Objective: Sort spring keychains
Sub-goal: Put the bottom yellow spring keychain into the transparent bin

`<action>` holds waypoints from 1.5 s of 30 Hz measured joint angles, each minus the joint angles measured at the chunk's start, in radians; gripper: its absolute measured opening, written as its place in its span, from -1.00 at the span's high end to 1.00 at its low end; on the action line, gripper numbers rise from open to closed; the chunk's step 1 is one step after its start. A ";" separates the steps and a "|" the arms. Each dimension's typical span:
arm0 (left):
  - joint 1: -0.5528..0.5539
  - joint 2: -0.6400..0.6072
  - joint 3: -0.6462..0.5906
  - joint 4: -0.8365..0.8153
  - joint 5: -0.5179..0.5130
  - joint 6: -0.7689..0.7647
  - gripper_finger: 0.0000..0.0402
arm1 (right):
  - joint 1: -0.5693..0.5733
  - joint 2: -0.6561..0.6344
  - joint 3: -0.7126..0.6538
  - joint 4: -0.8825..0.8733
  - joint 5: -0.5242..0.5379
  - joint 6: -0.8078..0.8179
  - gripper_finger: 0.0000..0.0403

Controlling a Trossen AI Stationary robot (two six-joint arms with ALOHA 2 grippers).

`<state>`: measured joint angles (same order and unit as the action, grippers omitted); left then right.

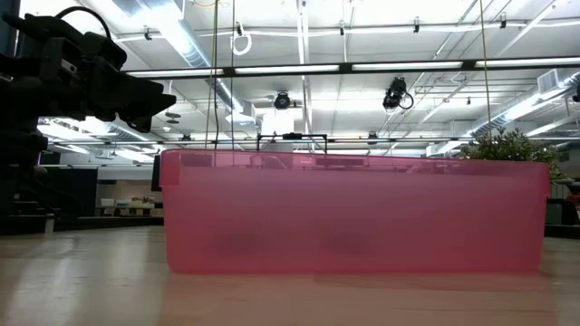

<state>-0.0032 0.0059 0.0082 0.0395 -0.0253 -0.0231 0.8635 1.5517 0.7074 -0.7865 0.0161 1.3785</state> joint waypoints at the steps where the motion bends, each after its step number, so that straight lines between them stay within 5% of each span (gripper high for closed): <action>1: 0.000 0.000 0.000 0.000 0.000 0.000 0.14 | 0.000 -0.002 0.000 0.001 0.000 0.000 0.96; 23: 0.000 0.000 0.000 0.000 0.000 0.000 0.14 | 0.011 -0.252 -0.005 -0.036 0.127 0.059 0.99; 45: 0.000 0.000 0.000 0.000 0.000 0.000 0.14 | 0.005 -0.343 -0.002 0.276 0.473 -0.190 0.99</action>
<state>-0.0030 0.0061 0.0078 0.0399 -0.0250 -0.0231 0.8685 1.2091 0.7055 -0.5105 0.4890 1.1889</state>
